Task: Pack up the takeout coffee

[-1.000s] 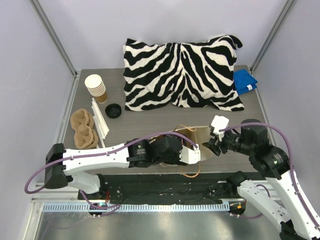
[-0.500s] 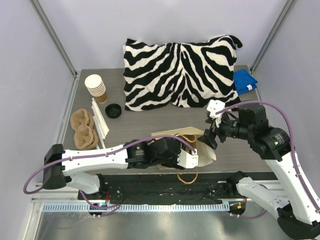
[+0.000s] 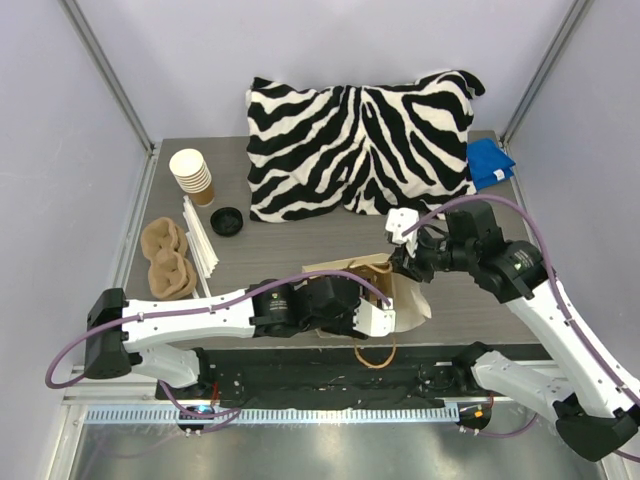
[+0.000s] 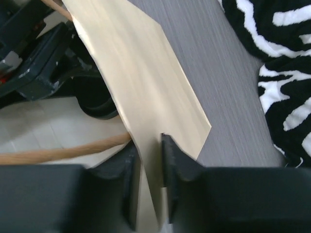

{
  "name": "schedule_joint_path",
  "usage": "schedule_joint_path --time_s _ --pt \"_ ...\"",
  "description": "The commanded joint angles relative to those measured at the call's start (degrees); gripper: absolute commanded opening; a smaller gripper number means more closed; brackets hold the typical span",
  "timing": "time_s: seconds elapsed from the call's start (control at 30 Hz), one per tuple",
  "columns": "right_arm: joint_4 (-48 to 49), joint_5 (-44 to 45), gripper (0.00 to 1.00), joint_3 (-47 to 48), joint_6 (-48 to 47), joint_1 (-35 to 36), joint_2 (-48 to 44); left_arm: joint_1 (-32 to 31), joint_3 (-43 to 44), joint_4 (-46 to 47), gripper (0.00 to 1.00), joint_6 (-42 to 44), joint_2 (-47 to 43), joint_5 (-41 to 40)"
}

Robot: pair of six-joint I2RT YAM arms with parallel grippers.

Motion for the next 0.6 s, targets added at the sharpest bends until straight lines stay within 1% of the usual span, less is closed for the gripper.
schedule_joint_path --time_s 0.0,0.03,0.2,0.37,0.57 --pt "8.8 5.3 0.08 -2.0 5.0 3.8 -3.9 -0.3 0.4 0.9 0.0 0.3 -2.1 -1.2" --pt "10.3 6.0 0.01 -2.6 5.8 5.2 -4.6 -0.3 0.3 1.1 0.0 0.2 -2.0 -1.5" --pt "13.5 10.9 0.01 -4.3 10.9 9.7 -7.7 -0.3 -0.7 4.2 0.0 1.2 -1.1 -4.0" --pt "15.1 16.4 0.01 -4.9 12.3 14.7 -8.9 -0.3 -1.3 6.7 0.0 1.7 0.7 -6.2" --pt "15.4 16.9 0.01 -5.9 11.6 16.4 -8.7 -0.2 -2.2 9.0 0.0 1.8 1.8 -8.2"
